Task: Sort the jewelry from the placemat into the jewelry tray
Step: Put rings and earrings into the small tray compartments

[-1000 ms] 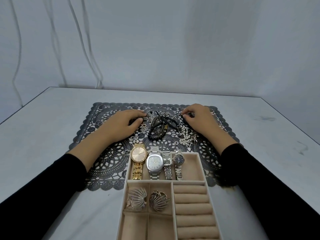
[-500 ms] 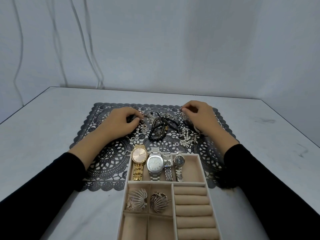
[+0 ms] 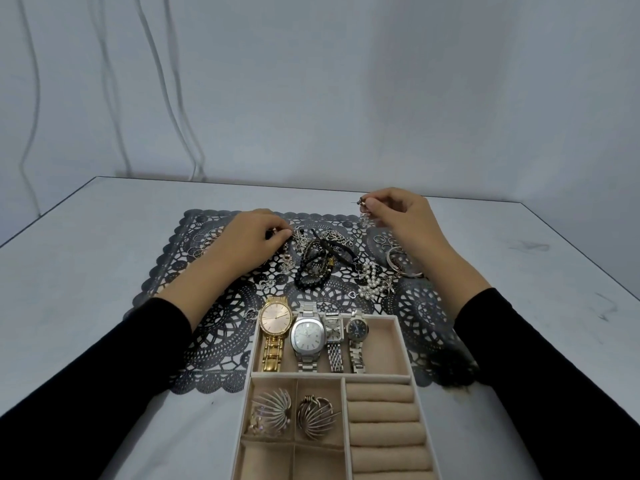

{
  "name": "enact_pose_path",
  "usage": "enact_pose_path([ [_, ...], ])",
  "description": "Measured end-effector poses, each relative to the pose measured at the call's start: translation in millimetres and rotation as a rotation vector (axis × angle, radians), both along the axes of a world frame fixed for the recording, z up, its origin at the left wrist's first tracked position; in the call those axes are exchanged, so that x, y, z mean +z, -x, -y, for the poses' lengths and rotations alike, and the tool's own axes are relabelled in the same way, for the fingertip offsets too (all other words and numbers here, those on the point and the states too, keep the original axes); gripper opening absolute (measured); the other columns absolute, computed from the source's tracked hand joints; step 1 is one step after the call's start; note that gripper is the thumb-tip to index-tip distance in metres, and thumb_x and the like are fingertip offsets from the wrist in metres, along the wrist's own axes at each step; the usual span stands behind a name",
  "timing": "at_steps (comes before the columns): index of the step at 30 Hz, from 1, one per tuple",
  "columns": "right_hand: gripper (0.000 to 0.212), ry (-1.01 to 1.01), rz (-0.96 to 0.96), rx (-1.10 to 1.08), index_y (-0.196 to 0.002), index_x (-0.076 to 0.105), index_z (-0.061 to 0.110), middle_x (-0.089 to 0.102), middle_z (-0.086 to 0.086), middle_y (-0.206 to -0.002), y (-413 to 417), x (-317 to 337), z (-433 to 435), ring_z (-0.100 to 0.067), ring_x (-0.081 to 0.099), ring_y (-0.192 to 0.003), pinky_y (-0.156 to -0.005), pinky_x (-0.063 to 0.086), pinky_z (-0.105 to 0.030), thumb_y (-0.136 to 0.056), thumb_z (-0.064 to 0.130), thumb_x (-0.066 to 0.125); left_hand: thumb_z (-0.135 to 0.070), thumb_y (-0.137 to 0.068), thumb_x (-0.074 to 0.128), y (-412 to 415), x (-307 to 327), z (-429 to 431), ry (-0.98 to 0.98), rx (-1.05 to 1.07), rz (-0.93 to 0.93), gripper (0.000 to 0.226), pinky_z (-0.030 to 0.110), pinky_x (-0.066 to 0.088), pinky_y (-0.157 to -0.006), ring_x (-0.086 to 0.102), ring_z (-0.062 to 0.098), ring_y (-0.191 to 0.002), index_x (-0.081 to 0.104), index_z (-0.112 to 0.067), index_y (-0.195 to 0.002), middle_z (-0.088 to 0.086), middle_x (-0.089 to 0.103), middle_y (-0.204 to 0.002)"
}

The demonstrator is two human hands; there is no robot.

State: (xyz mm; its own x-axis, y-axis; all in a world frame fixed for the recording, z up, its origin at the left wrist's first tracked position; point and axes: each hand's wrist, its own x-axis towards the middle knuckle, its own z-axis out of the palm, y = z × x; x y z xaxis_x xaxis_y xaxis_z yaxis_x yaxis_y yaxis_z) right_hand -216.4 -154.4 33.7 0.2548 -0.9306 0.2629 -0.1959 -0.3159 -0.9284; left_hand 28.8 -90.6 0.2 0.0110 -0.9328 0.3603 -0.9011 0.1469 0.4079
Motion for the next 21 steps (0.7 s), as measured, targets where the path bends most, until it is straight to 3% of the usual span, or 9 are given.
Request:
enact_pose_path([
  [4,0.009,-0.007,0.014,-0.005,-0.091,0.070,0.022,0.071,0.009,-0.081,1.4,-2.3,2.2,0.000,0.063,-0.070,-0.075,0.055,-0.025,-0.090,0.015,0.063,-0.030,-0.093,0.062,3.5,1.5,6.2,-0.016,0.011,-0.039,0.017,0.032,0.049,-0.089,0.060,0.014,-0.095,0.073,-0.023,-0.104,-0.003,0.068,-0.102],
  [12,0.009,-0.030,0.018,0.004,-0.094,0.070,0.019,0.071,0.005,-0.085,2.8,-3.9,8.4,-0.006,0.064,-0.076,-0.076,0.054,-0.024,-0.090,0.015,0.063,-0.032,-0.096,0.058,9.9,2.2,24.1,-0.049,0.021,-0.041,0.029,0.024,0.041,-0.087,0.058,0.014,-0.099,0.069,-0.018,-0.120,0.001,0.066,-0.114],
  [21,0.009,-0.038,0.026,0.014,-0.094,0.071,0.018,0.072,0.001,-0.087,3.0,-8.7,14.8,-0.008,0.065,-0.079,-0.077,0.055,-0.028,-0.090,0.014,0.064,-0.025,-0.091,0.066,9.4,8.3,29.9,-0.114,0.005,-0.041,0.013,0.025,0.040,-0.081,0.055,0.012,-0.090,0.075,-0.023,-0.100,-0.005,0.059,-0.097],
])
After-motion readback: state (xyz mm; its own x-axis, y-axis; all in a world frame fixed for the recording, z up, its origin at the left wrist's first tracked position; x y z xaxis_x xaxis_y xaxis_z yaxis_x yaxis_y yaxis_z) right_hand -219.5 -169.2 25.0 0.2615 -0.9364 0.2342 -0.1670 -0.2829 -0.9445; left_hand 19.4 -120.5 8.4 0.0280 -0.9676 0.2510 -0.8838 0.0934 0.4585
